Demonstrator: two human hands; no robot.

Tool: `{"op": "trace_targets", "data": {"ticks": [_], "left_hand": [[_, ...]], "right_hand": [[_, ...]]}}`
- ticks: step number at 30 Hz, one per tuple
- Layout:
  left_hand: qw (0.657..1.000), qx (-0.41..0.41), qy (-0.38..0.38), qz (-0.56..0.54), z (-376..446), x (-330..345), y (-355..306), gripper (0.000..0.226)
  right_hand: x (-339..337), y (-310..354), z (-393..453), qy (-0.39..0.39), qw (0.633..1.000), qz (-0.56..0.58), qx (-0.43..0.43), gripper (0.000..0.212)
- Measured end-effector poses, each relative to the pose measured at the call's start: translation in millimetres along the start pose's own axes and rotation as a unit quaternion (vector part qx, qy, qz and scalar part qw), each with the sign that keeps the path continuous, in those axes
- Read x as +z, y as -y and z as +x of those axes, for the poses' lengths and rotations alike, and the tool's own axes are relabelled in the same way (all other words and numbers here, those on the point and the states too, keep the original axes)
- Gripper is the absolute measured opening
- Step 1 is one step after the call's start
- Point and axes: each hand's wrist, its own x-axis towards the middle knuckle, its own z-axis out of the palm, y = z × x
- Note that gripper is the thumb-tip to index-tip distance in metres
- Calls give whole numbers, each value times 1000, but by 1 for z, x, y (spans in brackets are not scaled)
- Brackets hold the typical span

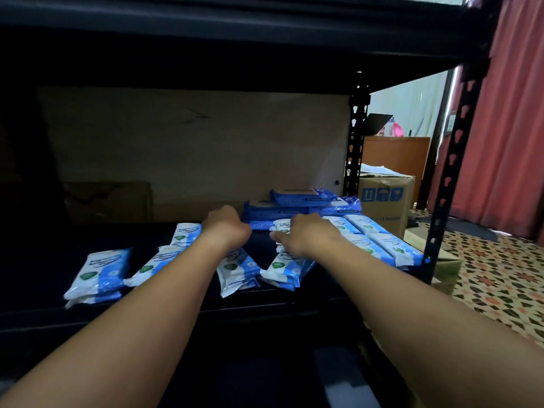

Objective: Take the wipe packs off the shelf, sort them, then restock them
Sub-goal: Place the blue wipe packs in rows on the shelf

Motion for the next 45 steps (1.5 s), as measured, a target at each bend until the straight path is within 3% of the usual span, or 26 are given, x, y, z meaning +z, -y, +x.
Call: {"op": "trace_targets", "data": {"ticks": [5,7,9,15,19,23,26,29,31,34,37,39,41,43,45], "left_hand": [[994,-41,13,101,-20,10,4,34],[992,-56,17,115,-24,14,7,41],[995,-57,32,73,-24,18,12,31],[1000,-21,20,0,-32,33,10,39],[998,21,54,-22,-36,43,-9,68],[996,60,47,-56,-45,57,-31,72],[993,65,53,-78,-46,67,-46,60],[991,73,50,-97,-48,72,-51,48],[988,82,54,-123,-47,75,-51,27],[976,66,84,-189,-39,74,-39,59],[963,81,144,-211,-35,66,-24,85],[956,74,198,-203,-38,64,-15,92],[960,97,204,-167,-36,74,-7,94],[964,103,204,-137,-34,81,-7,115],[967,106,205,-110,-38,83,-14,112]], "right_hand": [[20,24,-21,0,996,35,79,94],[25,28,-27,3,996,34,83,86],[27,30,-30,-6,996,31,83,77],[19,23,-33,-9,997,22,67,56],[10,-3,-37,9,998,4,59,46],[3,-35,-35,20,999,-8,38,42],[4,-55,-26,21,999,-25,1,49],[7,-66,-21,13,999,-34,-24,31],[7,-71,-22,18,999,-13,-29,28],[-3,-82,-29,52,996,57,-54,30],[-11,-105,-35,104,988,12,-111,72],[-9,-114,-37,114,986,-41,-119,85],[-3,-120,-36,112,987,-57,-101,82],[2,-121,-34,110,988,-69,-86,73],[6,-121,-32,115,988,-62,-83,67]]}}
